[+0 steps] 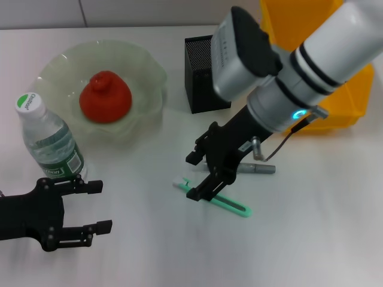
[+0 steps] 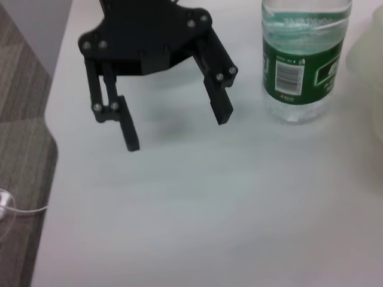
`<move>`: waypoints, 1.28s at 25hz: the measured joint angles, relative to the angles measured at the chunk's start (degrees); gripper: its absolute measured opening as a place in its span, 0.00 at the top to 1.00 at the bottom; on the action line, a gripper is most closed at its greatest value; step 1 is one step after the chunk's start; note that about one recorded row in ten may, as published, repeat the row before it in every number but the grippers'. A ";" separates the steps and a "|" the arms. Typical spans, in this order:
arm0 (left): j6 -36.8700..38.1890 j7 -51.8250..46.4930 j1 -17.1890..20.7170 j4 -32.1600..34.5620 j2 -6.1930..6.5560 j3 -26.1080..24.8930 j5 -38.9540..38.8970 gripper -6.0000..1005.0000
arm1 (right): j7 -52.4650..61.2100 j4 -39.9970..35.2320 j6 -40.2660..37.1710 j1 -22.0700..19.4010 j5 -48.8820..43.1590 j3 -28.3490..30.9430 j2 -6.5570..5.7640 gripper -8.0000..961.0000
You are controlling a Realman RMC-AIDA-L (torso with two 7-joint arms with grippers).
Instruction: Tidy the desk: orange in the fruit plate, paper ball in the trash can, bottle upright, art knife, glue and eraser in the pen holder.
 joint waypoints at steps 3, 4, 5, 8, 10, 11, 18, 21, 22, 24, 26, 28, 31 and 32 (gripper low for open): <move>-0.01 0.00 0.00 0.00 0.01 -0.01 -0.02 0.23 | -0.01 1.00 2.96 0.00 1.10 -2.70 0.07 0.23; -0.01 0.00 0.00 0.03 0.01 -0.05 -0.04 0.23 | 0.07 1.59 4.82 0.00 1.69 -4.72 0.13 0.23; -0.01 0.00 0.00 0.03 0.01 -0.05 -0.04 0.23 | 0.07 1.59 4.82 0.00 1.69 -4.72 0.13 0.23; -0.01 0.00 0.00 0.02 0.03 -0.07 -0.05 0.23 | 0.78 2.21 7.08 0.00 2.14 -6.72 0.20 0.23; -0.01 0.00 0.01 0.01 0.06 -0.12 -0.05 0.23 | 1.06 2.63 7.82 -0.01 2.30 -7.20 0.24 0.23; -0.01 0.00 0.03 0.00 0.08 -0.33 -0.05 0.23 | 1.08 2.83 8.10 -0.03 2.43 -7.27 0.23 0.23; 0.00 0.00 0.09 0.00 0.12 -1.19 0.22 0.23 | 0.91 4.19 9.39 -0.04 3.19 -8.11 0.29 0.24; -0.02 0.00 0.09 0.00 0.12 -1.26 0.24 0.23 | 0.84 4.51 10.10 -0.03 3.47 -8.68 0.30 0.24; -0.03 0.00 0.07 0.00 0.10 -1.26 0.25 0.23 | 0.79 4.66 10.30 -0.02 3.48 -8.89 0.30 0.24; -0.05 0.00 0.03 0.00 0.06 -1.25 0.26 0.23 | 0.74 4.88 10.67 -0.02 3.55 -9.40 0.30 0.24; -0.07 0.00 0.01 0.00 0.03 -1.24 0.28 0.23 | 0.73 4.91 10.74 -0.02 3.57 -9.51 0.30 0.24; -0.11 0.00 0.02 0.00 0.01 -1.27 0.28 0.23 | 0.69 5.13 11.14 -0.02 3.59 -9.52 0.30 0.24; -0.24 0.00 0.04 0.00 -0.03 -1.44 0.30 0.23 | 0.54 5.55 11.90 -0.10 3.68 -9.69 0.30 0.30; -0.29 0.00 0.04 0.00 -0.06 -1.47 0.30 0.23 | 0.38 5.77 12.19 -0.13 3.94 -10.00 0.31 0.33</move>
